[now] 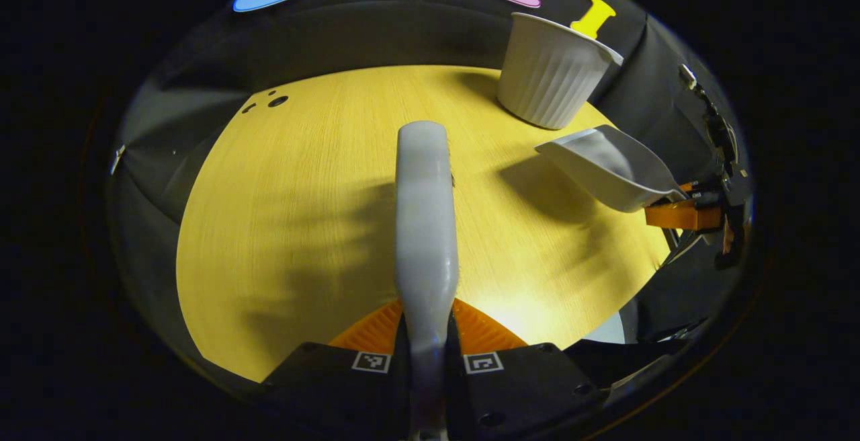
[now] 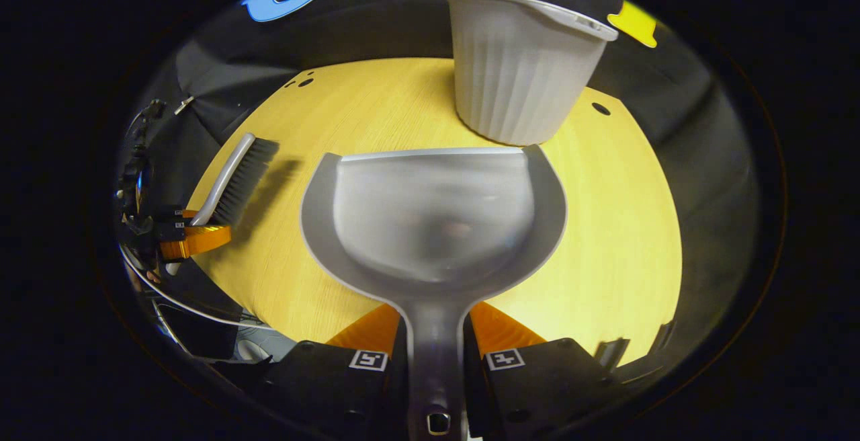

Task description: Pick up the small broom and dustpan from the desktop, sweep the trash into the dustpan with the broom, and then empty the trash into the garbage bin.

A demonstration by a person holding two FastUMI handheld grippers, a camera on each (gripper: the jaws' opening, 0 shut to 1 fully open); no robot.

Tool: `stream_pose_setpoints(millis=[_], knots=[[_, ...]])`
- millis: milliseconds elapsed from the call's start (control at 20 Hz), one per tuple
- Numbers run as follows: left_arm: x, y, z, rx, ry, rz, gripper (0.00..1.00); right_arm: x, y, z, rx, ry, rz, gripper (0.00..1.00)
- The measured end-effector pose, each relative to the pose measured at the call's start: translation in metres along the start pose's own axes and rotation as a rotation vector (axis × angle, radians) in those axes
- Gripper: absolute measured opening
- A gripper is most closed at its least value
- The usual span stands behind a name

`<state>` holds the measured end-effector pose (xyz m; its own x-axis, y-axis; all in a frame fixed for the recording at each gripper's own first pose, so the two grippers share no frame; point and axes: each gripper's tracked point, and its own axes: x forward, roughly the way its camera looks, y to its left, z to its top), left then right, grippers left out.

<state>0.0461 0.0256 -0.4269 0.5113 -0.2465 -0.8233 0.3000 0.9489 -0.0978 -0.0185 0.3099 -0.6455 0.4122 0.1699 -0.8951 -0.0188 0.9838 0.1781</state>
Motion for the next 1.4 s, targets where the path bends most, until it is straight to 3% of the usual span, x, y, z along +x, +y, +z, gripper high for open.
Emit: stream_pose_setpoints(millis=[200, 450, 650, 800, 850, 900, 1000, 1050, 1100, 1150, 1400], knots=[[0.021, 0.012, 0.005, -0.017, 0.021, 0.045, 0.25, 0.029, 0.01, 0.005, 0.029, -0.002, -0.003, 0.38], [0.037, 0.019, 0.005, 0.006, 0.05, 0.084, 0.25, 0.03, 0.015, 0.003, 0.075, 0.024, -0.011, 0.38], [0.045, 0.02, 0.005, 0.003, 0.078, 0.082, 0.24, 0.033, 0.013, -0.002, 0.023, 0.046, -0.039, 0.38], [0.046, 0.02, 0.003, 0.011, 0.089, 0.091, 0.34, 0.032, 0.019, -0.013, 0.053, 0.083, -0.013, 0.4], [0.046, 0.018, 0.003, 0.016, 0.091, 0.093, 0.31, 0.032, 0.022, -0.014, 0.07, 0.084, 0.004, 0.34], [0.046, 0.017, 0.003, 0.019, 0.094, 0.091, 0.37, 0.032, 0.024, -0.013, 0.078, 0.08, 0.015, 0.43], [0.044, 0.017, 0.002, 0.021, 0.098, 0.093, 0.56, 0.032, 0.023, -0.013, 0.079, 0.073, 0.018, 0.5], [0.043, 0.016, 0.002, 0.022, 0.097, 0.096, 0.58, 0.029, 0.022, -0.012, 0.082, 0.065, 0.018, 0.5], [0.041, 0.017, 0.002, 0.026, 0.095, 0.1, 0.6, 0.025, 0.022, -0.01, 0.088, 0.056, 0.016, 0.43], [0.038, 0.016, 0.002, 0.031, 0.091, 0.103, 0.6, 0.02, 0.021, -0.006, 0.094, 0.035, 0.009, 0.54], [0.005, 0.011, 0.016, 0.038, 0.02, 0.106, 0.62, -0.024, 0.018, 0.024, 0.095, -0.126, 0.005, 0.55]])
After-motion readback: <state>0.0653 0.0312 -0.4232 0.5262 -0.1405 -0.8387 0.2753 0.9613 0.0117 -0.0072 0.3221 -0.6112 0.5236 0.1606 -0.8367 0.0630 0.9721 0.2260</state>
